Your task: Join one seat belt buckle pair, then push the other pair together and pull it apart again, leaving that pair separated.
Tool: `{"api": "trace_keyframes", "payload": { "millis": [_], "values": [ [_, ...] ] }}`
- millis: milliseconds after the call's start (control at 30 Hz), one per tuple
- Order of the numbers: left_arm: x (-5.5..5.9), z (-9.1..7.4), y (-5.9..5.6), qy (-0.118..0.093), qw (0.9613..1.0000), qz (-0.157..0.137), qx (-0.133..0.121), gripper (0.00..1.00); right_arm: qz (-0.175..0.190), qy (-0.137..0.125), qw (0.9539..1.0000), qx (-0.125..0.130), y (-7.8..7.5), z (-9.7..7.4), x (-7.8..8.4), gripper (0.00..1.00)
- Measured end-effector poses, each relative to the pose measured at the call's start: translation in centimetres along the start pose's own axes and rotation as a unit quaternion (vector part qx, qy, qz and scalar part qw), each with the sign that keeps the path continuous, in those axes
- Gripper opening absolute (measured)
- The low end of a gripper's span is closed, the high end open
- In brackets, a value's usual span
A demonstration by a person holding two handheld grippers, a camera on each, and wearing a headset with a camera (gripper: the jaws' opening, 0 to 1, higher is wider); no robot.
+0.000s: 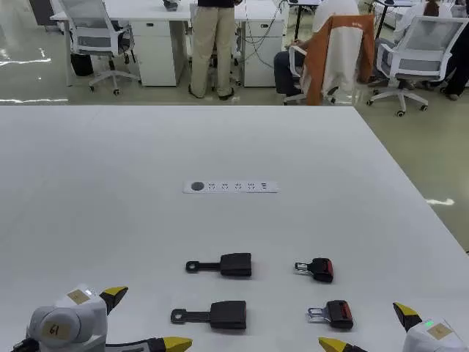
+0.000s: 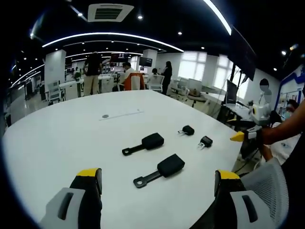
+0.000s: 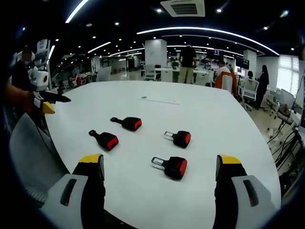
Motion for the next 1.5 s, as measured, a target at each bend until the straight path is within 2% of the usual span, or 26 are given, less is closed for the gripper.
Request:
{"api": "trace_keyframes", "payload": {
  "millis": [1033,1133,1300,1400,1500],
  "values": [
    [0.1,0.6,0.6,0.002,1.0000,-0.003,0.002,1.00,0.000,0.005,1.0000,-0.004,0.2,0.6,-0.3,0.97],
    [0.1,0.6,0.8,0.001,1.0000,-0.003,0.003,1.00,-0.011,0.008,0.9996,-0.023,0.4,0.8,-0.3,0.98],
    [-0.1,0.5,0.6,0.001,1.0000,-0.004,0.001,1.00,-0.013,0.008,0.9993,-0.034,0.3,0.9,-0.4,0.99],
    [-0.1,0.5,0.7,0.001,1.0000,-0.004,0.002,1.00,-0.032,0.013,0.9982,-0.049,0.6,1.1,-0.4,0.99],
    [0.0,0.4,0.7,0.002,1.0000,-0.002,0.004,1.00,-0.042,0.006,0.9969,-0.066,0.9,1.2,-0.5,0.99]
  ]
}}
Point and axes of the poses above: the centre of the closed fingertips' face, and the gripper's own axes: z roughly forward along the fingers, y roughly to its left, x roughly out of its underside, the point moved 6 cm from there along -z, roughly backward along the fingers, and after that the axes turned 5 degrees about -x, right-handed, at the moved point
